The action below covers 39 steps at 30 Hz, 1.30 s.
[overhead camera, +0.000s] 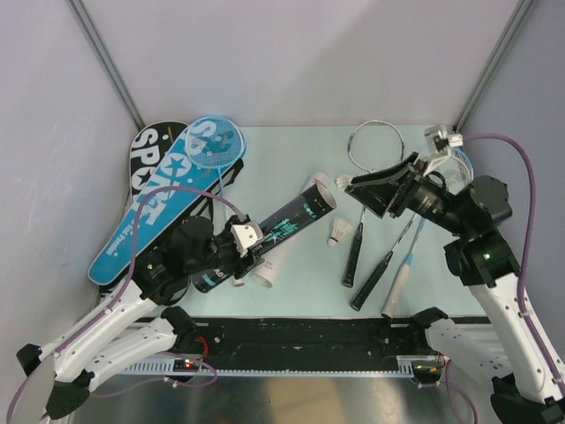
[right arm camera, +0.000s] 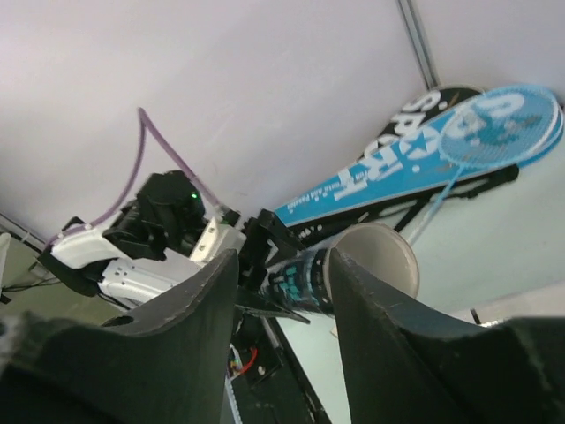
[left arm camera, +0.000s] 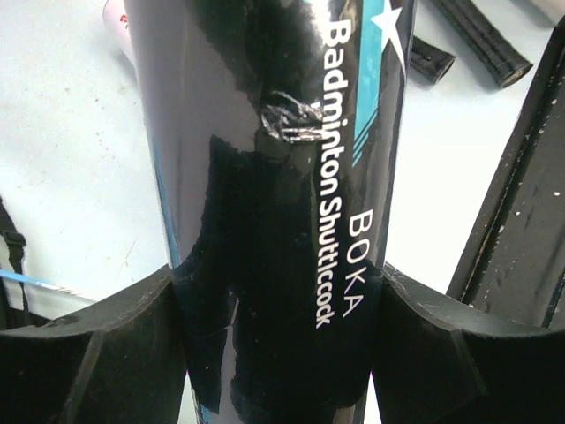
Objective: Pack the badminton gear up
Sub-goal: Open the lid of the shuttle tube.
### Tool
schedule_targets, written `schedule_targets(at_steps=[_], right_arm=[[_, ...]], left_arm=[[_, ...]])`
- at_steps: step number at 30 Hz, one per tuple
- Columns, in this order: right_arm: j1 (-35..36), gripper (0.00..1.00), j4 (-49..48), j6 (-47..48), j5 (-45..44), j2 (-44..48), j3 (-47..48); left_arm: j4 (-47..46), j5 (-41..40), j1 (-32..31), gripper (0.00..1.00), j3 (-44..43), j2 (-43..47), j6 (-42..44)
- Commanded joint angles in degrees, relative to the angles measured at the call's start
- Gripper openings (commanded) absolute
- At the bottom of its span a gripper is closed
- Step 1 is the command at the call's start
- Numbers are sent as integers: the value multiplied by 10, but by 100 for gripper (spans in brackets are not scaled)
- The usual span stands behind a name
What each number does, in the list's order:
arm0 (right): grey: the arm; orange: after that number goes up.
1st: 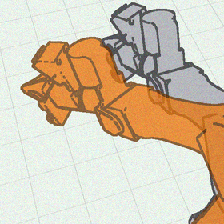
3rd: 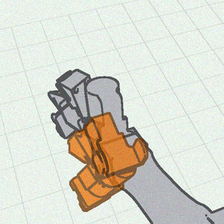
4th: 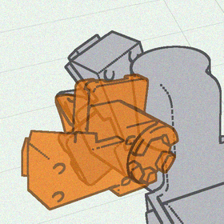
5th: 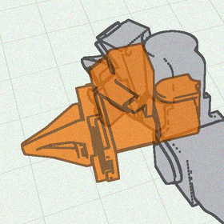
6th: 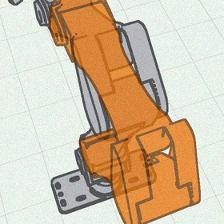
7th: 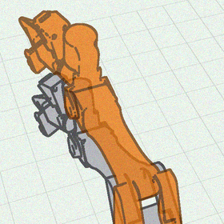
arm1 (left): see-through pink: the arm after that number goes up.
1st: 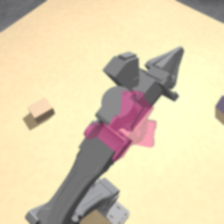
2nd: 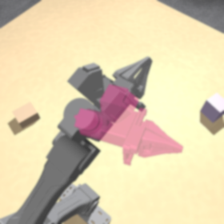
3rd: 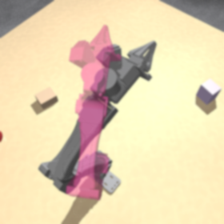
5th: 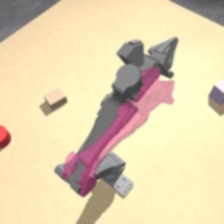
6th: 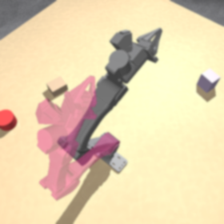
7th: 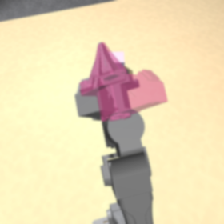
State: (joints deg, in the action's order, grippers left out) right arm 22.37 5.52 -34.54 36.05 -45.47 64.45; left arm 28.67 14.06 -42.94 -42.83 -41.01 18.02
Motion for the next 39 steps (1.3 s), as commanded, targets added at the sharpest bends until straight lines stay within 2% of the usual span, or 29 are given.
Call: schedule_targets(at_steps=[1, 9, 16, 18, 21, 23, 28, 33, 39], right_arm=[[7, 48, 42, 27, 29, -35, 19], [55, 43, 50, 48, 60, -85, 19], [92, 38, 72, 73, 16, -120, 19], [94, 31, 71, 75, 11, -121, 19], [93, 10, 69, 84, 8, -115, 19], [87, 2, 53, 79, 18, -113, 19], [31, 0, 7, 14, 106, -120, 18], [1, 0, 17, 2, 116, -118, 18], [-10, 0, -15, -27, 122, -98, 10]], left_arm=[[-8, -33, -9, 34, -8, 15, 35], [-7, -15, -19, 33, -4, 7, 30], [-6, -14, -24, 33, -1, 7, 30], [-7, -15, -24, 33, 0, 7, 30], [-7, -19, -24, 33, 3, 9, 30], [-7, -18, -24, 33, 3, 8, 32], [-7, -21, -24, 32, -5, 3, 41], [-7, -38, -24, 30, -1, 0, 37], [-6, -61, -23, 30, 5, 6, 28]])
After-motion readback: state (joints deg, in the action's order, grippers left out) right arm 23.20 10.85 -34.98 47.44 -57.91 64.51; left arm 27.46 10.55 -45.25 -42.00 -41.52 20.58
